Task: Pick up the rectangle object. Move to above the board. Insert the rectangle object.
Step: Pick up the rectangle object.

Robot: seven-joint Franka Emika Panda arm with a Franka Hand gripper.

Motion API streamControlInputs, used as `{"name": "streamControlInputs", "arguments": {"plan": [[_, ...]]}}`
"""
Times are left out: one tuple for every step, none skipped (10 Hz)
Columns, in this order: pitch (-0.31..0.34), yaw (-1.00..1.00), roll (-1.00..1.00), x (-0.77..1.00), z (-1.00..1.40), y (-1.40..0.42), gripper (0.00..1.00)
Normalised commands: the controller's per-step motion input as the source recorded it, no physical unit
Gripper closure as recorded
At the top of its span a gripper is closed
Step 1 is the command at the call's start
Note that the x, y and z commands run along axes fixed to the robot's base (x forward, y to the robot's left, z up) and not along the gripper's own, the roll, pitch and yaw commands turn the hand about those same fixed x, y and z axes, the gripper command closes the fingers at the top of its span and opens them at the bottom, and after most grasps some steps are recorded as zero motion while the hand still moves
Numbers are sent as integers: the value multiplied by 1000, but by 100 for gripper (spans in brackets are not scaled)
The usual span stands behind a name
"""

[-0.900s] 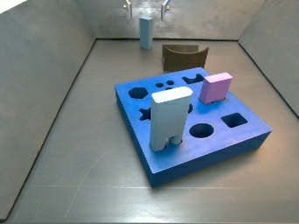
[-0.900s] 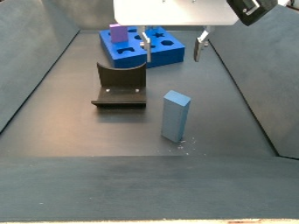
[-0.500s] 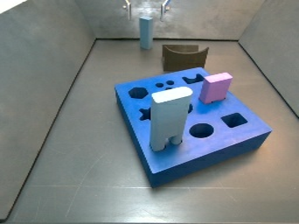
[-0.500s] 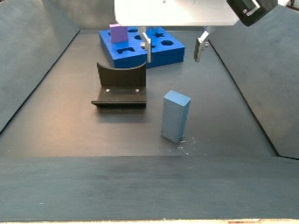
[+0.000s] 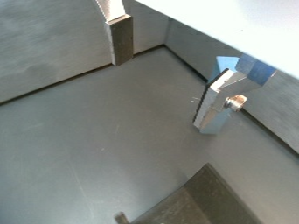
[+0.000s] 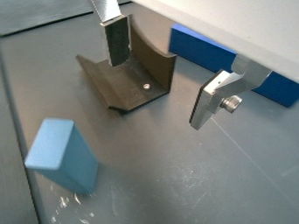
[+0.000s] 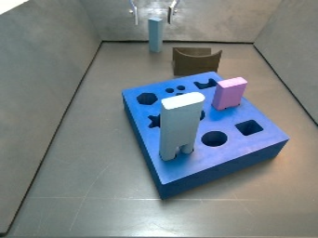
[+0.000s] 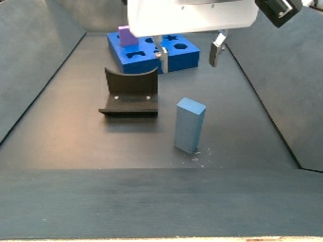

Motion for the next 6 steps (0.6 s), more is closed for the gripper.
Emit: {"name": "streamControlInputs", "arguments": {"plan": [[-83, 1000, 0, -26, -171, 0, 0], [-54, 1000, -3, -17, -177, 0, 0], [-23, 1000, -17, -6, -191, 0, 0], [0, 1000, -54, 0, -217, 0, 0], [0, 1000, -94, -23, -214, 0, 0], [0, 337, 149, 0, 0, 0, 0]]}}
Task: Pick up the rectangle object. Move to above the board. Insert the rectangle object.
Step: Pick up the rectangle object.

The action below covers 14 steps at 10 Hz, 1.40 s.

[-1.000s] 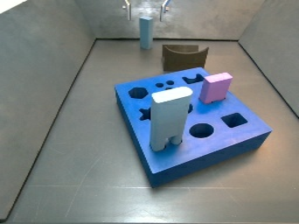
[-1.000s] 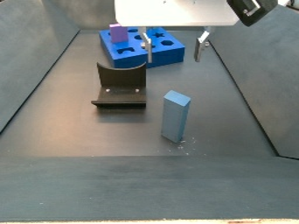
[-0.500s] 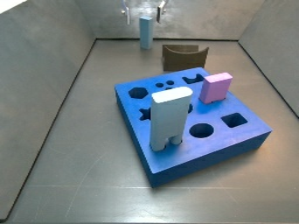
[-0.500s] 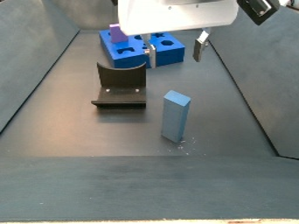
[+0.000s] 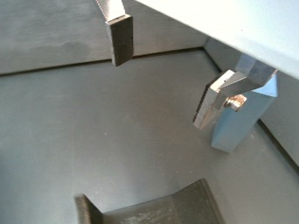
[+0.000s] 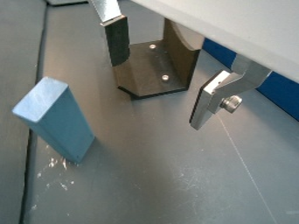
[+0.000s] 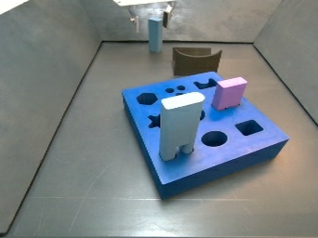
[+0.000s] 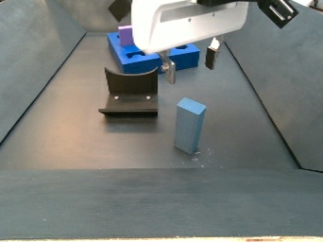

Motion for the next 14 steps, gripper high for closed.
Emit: {"name": "streamControlInputs", "arguments": {"plan": [[0, 0, 0, 0, 0, 20, 0], [0, 411, -677, 0, 0, 449, 0], [-117, 800, -657, -189, -120, 69, 0], [-100, 774, -631, -180, -51, 114, 0], [-51, 569, -566, -3, 0, 329, 0], [0, 323, -197, 0, 0, 320, 0], [0, 0, 0, -40, 0, 0, 0], [-137, -57, -14, -403, 20, 0, 0], [-137, -97, 0, -406, 191, -40, 0], [11, 0, 0, 0, 500, 0, 0], [63, 0, -26, 23, 574, 46, 0], [0, 0, -66, 0, 57, 0, 0], [0, 0, -289, 34, 137, 109, 0], [100, 31, -711, 266, 491, 400, 0]]}}
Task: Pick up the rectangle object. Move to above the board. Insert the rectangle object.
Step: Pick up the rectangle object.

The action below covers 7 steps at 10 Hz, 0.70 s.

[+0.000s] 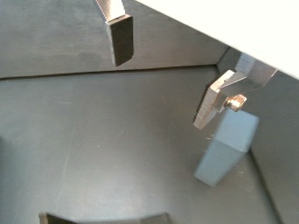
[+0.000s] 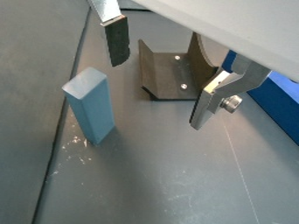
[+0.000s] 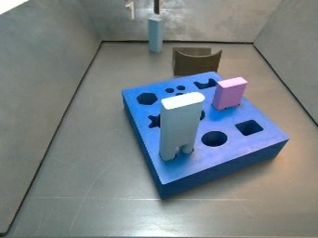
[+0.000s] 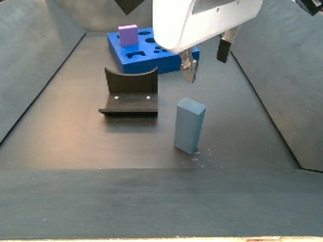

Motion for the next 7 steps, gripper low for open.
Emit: {"name": "streamControlInputs", "arguments": {"plan": [[206, 149, -760, 309, 511, 417, 0], [180, 220, -609, 254, 383, 440, 0], [0, 29, -260, 0, 71, 120, 0], [0, 0, 0, 0, -26, 0, 0], [217, 86, -931, 231, -140, 566, 0], [274, 49, -929, 246, -91, 586, 0], [331, 134, -574, 354, -37, 460, 0]]}}
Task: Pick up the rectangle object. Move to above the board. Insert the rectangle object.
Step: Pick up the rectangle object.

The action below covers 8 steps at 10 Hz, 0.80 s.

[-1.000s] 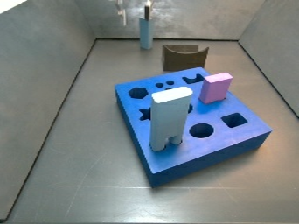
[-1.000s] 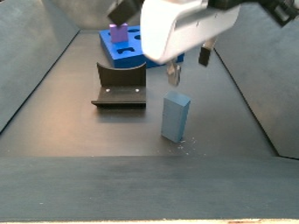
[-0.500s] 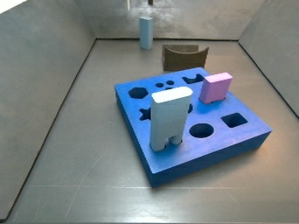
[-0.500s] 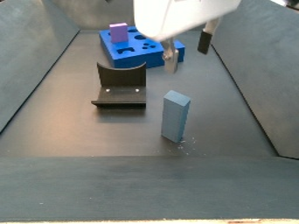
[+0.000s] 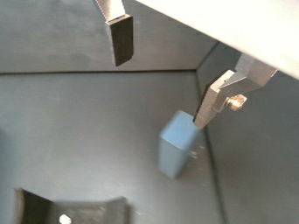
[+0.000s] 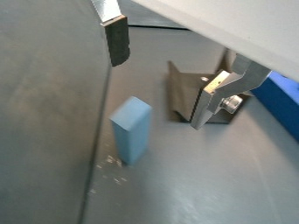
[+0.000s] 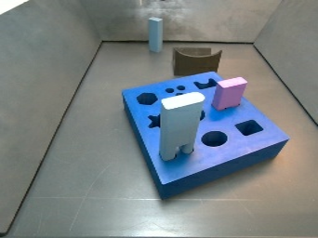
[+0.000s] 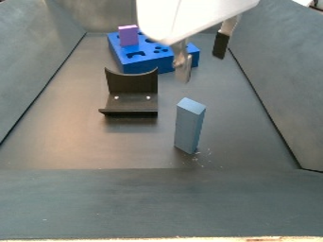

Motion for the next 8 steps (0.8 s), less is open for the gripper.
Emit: {"name": "streamControlInputs", "arguments": {"plan": [[9, 0, 0, 11, 0, 0, 0], [0, 40, 0, 0, 0, 0, 0], [0, 0, 0, 0, -17, 0, 0], [131, 0, -334, 134, -271, 251, 0], [209, 0, -420, 166, -371, 360, 0], [283, 0, -434, 237, -360, 371, 0], [280, 77, -77, 197, -29, 97, 0], [0, 0, 6, 0, -69, 0, 0]]}}
